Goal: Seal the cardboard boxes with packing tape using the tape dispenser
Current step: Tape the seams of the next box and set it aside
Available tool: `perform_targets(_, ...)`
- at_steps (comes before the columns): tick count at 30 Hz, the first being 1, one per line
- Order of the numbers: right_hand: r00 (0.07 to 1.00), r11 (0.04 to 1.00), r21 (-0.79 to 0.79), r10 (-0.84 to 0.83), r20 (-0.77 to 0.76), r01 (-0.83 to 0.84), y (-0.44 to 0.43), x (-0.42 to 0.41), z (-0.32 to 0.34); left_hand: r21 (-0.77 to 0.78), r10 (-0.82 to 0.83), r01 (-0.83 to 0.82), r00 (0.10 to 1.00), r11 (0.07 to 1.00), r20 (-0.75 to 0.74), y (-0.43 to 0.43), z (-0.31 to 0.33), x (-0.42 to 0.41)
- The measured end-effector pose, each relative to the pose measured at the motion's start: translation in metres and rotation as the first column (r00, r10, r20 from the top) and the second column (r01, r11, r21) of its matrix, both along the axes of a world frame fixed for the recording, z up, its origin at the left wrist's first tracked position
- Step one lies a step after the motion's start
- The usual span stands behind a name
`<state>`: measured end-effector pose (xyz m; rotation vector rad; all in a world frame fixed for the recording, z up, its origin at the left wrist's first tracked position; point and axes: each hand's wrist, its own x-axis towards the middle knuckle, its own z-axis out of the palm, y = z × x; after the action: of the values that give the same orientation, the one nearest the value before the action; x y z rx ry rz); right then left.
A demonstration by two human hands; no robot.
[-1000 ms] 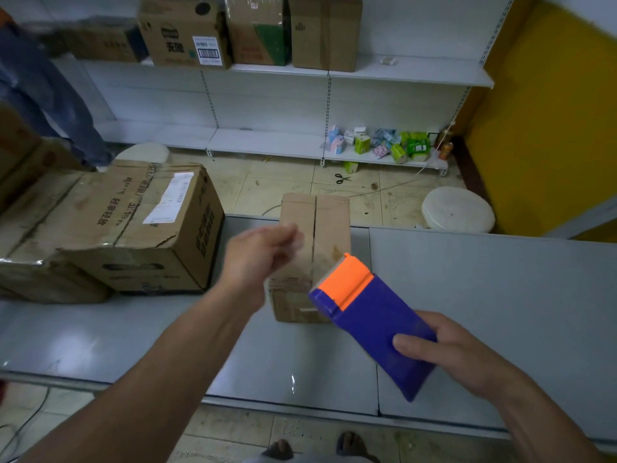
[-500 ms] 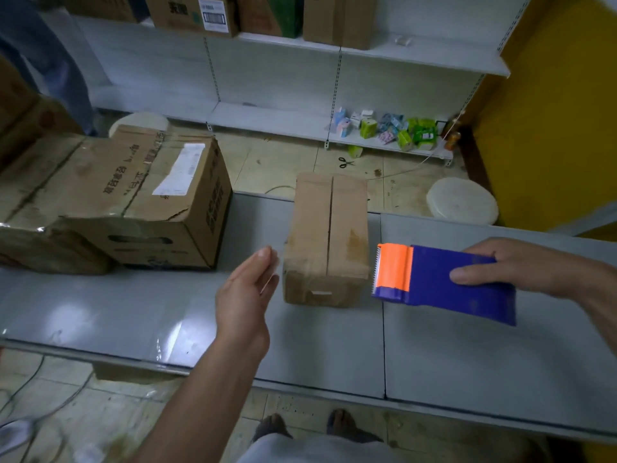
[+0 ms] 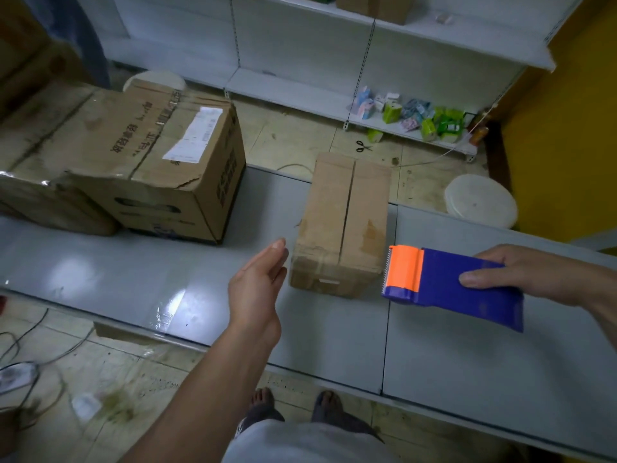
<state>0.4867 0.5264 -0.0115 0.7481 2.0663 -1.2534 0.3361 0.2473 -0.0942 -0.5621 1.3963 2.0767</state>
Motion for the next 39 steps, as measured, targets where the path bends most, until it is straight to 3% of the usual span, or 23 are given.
perform_targets(8, 1.0, 0.999, -0.034, -0.023, 0.003, 0.023, -0.001, 0.001, -0.021, -0.058, -0.015, 0.017, 1.0, 0.998, 0.027, 0.011, -0.011, 0.0)
perform_targets(11, 1.0, 0.999, -0.028, -0.018, -0.01, 0.018, -0.001, 0.002, -0.025, -0.126, -0.089, 0.085, 0.996, 0.988, -0.024, 0.014, -0.015, 0.004)
perform_targets(20, 1.0, 1.0, -0.004, 0.003, -0.005, -0.003, 0.0, 0.002, -0.026, -0.104, -0.293, 0.292, 0.956, 0.951, 0.009, 0.021, -0.026, 0.001)
perform_targets(24, 1.0, 1.0, 0.003, 0.009, -0.001, -0.009, 0.001, 0.003, -0.026, -0.247, -0.335, 0.317, 0.942, 0.916, -0.031, 0.019, -0.022, -0.015)
perform_targets(26, 1.0, 1.0, 0.011, 0.012, 0.003, -0.012, 0.002, 0.005, -0.025, -0.36, -0.418, 0.328, 0.883, 0.874, -0.211, 0.018, -0.018, -0.023)
perform_targets(28, 1.0, 1.0, 0.006, -0.001, 0.002, 0.001, 0.002, 0.007, -0.025, -0.497, -0.611, 0.409, 0.704, 0.765, -0.362, 0.02, -0.017, -0.024)
perform_targets(30, 1.0, 1.0, 0.005, 0.005, -0.002, -0.005, 0.001, 0.006, -0.026, -0.574, -0.743, 0.492, 0.56, 0.655, -0.367, 0.021, -0.022, -0.021)
perform_targets(36, 1.0, 1.0, 0.011, -0.013, -0.016, 0.013, 0.0, 0.006, -0.029, -0.487, -0.837, 0.684, 0.486, 0.544, -0.252, 0.019, -0.014, -0.033)
perform_targets(37, 1.0, 1.0, 0.013, -0.014, -0.017, 0.015, 0.0, 0.007, -0.028, -0.525, -0.829, 0.652, 0.509, 0.547, -0.231, 0.02, -0.011, -0.036)
perform_targets(39, 1.0, 1.0, 0.02, -0.013, -0.024, 0.013, 0.001, 0.01, -0.028, -0.732, -0.8, 0.41, 0.517, 0.544, -0.304, 0.026, 0.003, -0.043)
